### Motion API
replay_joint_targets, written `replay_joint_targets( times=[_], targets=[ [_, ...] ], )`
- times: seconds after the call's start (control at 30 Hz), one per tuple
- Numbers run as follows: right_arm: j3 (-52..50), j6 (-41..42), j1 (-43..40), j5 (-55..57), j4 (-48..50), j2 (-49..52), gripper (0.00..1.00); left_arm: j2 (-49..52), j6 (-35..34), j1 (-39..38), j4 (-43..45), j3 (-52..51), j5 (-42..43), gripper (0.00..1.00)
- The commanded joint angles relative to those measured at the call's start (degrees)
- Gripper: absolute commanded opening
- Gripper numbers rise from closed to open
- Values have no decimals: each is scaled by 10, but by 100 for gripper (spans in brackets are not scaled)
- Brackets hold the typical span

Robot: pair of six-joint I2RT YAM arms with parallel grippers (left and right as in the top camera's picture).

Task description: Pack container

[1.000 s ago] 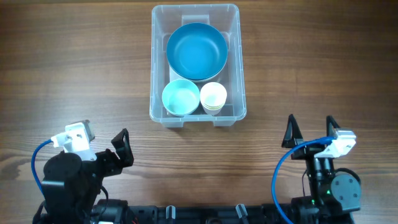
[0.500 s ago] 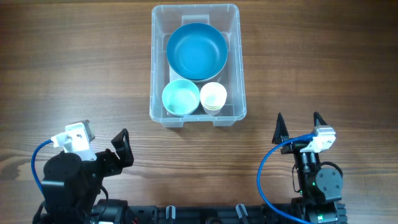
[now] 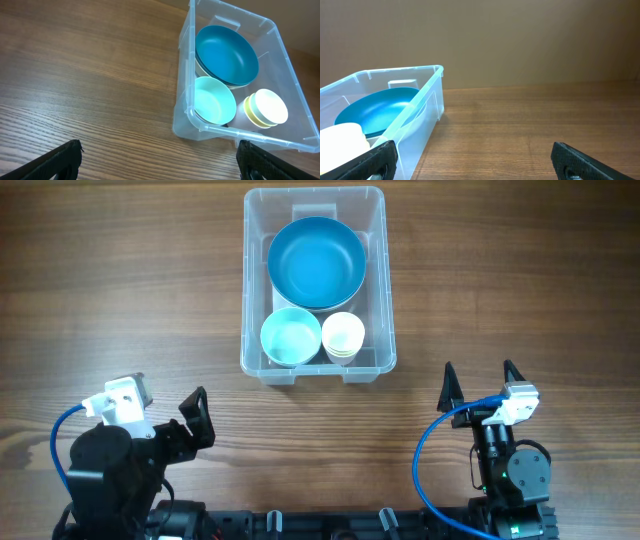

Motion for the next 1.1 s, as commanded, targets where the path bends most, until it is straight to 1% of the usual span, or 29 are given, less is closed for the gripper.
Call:
replay_joint_targets(
  times=[0.0,0.1,0.23,0.37,0.4,0.47,0.5,0.63,0.73,0.9,0.97,1.0,1.07],
  targets=[
    [0,-6,1,-11,1,4,100,0,3,-3,1,-4,7,100],
    [0,-6,1,-11,1,4,100,0,3,-3,0,-4,7,100],
    [0,-6,1,-11,1,4,100,-21,10,20,-39,-5,3,100],
    [0,-6,1,-11,1,4,100,-113,10,28,-31,-75,-5,100],
    [0,-6,1,-11,1,4,100,-158,10,28,-9,-125,-7,100],
    [0,-6,1,-11,1,4,100,-196,10,28,35,-177,-9,100],
    [0,-6,1,-11,1,4,100,-210,10,28,59,-200,-9,100],
    [0,-5,1,-11,1,4,100,-248,10,28,207,-303,-9,100],
    [0,-6,1,-11,1,4,100,-253,44,28,350,-379,-8,100],
    [0,-6,1,-11,1,4,100,-255,126,28,533,-464,-8,100],
    [0,-5,1,-11,1,4,100,-255,160,28,584,-489,-2,100],
    [0,-6,1,-11,1,4,100,-255,185,28,594,-498,12,100],
    [0,-6,1,-11,1,4,100,-255,203,28,581,-498,27,100]
  ],
)
